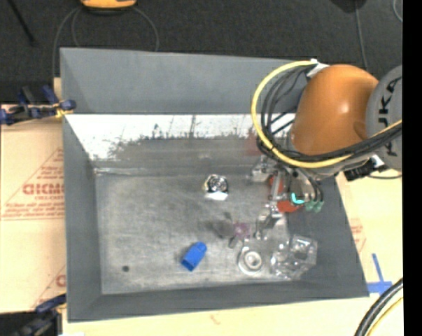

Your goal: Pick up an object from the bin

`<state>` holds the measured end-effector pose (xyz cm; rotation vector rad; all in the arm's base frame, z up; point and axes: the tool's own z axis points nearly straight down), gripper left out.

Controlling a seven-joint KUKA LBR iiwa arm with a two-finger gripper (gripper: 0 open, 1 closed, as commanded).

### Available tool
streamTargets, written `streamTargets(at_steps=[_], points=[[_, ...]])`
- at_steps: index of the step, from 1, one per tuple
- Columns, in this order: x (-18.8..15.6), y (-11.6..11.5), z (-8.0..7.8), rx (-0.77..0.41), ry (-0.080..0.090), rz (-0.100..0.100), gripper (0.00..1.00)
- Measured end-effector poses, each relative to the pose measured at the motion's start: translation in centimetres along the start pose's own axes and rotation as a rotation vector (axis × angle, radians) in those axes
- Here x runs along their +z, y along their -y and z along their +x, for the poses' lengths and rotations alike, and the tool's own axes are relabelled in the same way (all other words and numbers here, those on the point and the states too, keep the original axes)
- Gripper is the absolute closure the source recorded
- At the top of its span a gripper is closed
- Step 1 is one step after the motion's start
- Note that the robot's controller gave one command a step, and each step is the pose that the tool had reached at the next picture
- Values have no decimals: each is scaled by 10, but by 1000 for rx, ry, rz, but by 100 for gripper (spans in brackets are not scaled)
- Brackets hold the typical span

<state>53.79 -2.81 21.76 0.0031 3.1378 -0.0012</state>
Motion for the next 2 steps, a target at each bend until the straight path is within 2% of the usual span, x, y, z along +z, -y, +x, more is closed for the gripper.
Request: streamTargets(at_steps=[1,2], points=[[109,-16,37,-257,-8,-1,0],[123,-102,34,-180,-3,-6,0]])
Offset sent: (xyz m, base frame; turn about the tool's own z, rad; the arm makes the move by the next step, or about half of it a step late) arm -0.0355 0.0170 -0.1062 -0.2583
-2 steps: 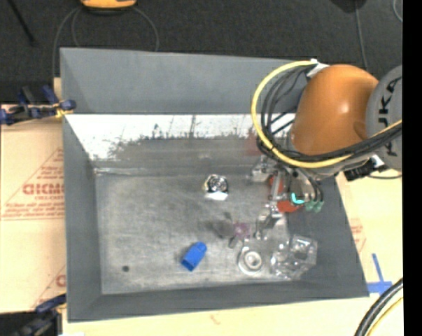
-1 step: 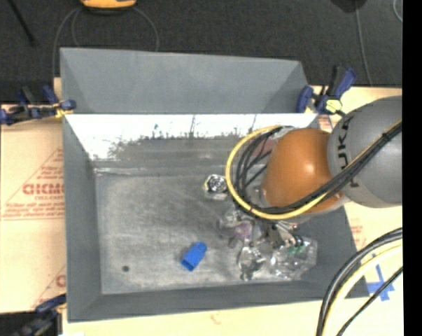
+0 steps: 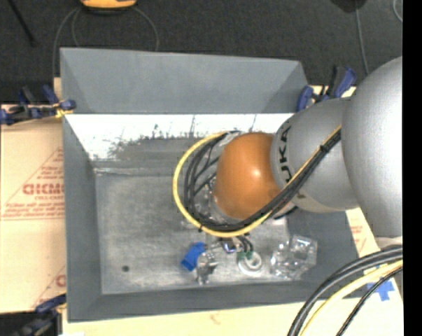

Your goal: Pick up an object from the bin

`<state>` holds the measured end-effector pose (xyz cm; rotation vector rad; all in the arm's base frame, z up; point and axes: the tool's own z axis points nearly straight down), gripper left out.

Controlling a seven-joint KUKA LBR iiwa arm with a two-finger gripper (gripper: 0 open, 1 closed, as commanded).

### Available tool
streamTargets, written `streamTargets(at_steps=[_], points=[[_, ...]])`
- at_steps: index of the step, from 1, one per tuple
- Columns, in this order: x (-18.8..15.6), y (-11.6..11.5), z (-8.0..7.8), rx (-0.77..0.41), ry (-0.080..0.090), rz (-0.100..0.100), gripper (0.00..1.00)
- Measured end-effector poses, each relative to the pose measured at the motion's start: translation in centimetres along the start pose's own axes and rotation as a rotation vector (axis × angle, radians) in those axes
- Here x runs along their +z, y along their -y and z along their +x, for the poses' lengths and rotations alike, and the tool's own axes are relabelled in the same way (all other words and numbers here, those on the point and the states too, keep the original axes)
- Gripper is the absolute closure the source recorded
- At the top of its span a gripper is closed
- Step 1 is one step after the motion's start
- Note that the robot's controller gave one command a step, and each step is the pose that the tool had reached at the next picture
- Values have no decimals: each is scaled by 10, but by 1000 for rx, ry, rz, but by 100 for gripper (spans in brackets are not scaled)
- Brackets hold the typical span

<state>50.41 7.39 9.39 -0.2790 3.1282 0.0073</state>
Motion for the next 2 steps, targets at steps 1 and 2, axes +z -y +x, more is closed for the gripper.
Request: streamTargets(at_steps=[1,2], points=[[-1,5,0,5,1,3,100],[-125,1,-8,-49,10,7,100]])
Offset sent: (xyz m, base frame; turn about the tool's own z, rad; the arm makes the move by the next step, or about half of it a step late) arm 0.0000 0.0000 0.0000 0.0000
